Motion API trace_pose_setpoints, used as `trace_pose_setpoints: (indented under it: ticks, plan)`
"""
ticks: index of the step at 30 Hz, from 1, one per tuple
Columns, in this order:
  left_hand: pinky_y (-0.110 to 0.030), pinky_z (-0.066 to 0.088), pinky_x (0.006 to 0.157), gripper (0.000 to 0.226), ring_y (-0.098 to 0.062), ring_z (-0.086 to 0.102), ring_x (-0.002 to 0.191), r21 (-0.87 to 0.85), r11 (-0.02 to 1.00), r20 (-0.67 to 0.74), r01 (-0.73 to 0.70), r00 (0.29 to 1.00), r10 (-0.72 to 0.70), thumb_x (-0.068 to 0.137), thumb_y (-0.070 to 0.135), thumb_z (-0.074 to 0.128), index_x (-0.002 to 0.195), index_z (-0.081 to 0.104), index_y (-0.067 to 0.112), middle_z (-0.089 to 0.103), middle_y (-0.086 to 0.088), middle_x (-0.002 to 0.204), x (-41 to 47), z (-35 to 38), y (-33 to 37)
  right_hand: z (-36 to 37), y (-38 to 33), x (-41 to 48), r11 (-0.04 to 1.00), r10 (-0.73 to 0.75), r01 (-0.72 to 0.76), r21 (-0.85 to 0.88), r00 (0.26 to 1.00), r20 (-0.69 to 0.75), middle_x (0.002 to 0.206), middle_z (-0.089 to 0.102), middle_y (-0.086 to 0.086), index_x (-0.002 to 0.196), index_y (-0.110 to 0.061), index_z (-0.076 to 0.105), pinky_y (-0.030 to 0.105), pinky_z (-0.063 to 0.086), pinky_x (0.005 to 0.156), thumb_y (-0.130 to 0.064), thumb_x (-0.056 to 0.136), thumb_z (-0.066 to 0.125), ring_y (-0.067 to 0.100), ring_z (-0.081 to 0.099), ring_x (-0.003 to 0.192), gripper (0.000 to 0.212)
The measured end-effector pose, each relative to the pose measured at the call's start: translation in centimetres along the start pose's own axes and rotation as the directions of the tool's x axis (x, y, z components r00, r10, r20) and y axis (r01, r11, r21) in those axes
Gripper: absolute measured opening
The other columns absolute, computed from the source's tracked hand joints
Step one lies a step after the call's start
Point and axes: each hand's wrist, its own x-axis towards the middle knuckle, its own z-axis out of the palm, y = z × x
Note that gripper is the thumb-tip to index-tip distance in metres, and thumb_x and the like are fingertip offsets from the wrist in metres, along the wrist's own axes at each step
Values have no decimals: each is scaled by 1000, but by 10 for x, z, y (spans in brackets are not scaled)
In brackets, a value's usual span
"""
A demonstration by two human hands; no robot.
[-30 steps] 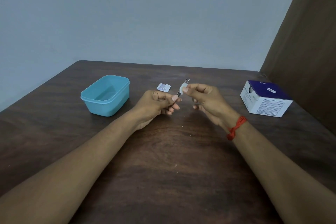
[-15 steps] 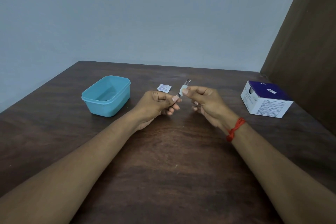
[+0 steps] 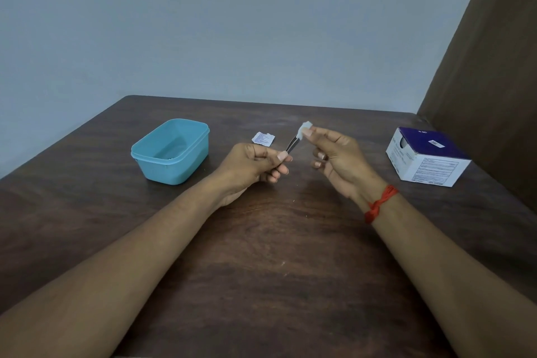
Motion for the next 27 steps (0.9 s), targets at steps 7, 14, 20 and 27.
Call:
trace_pose_setpoints:
  ticks: [7,14,20,27]
  plan:
    - [-21,55,61,19,-11,62,66,-2,1000,-7,-2,1000,2,82,26,74,90,80,9,74,-11,80,-1,0,-1,1,3,-3,992,44,-42,-117,999,14,91,75,-6,91,-12,79,21,34,50,-20,81,81,6,35,52,13]
    - [-20,54,62,22,-11,62,66,11,1000,-14,8,1000,-8,82,26,73,94,79,7,74,-9,79,-1,-1,2,0,3,1,999,-2,2,-38,1000,-11,97,76,-5,91,-14,78,20,35,50,-21,84,79,5,35,50,10]
    - [-20,55,62,16,-11,62,66,15,1000,-22,19,1000,-19,91,18,69,96,78,6,74,-9,78,-1,-2,3,4,4,2,999,-14,14,-37,1000,-16,92,75,-7,83,-17,80,20,35,49,-20,83,80,4,36,50,3]
    - [-20,55,61,20,-11,63,65,20,1000,-51,18,999,-17,84,23,72,95,79,7,75,-11,80,-3,-1,3,8,11,1,991,20,-22,-129,1000,-15,91,73,-3,83,-18,80,22,35,50,-22,83,81,6,35,51,4]
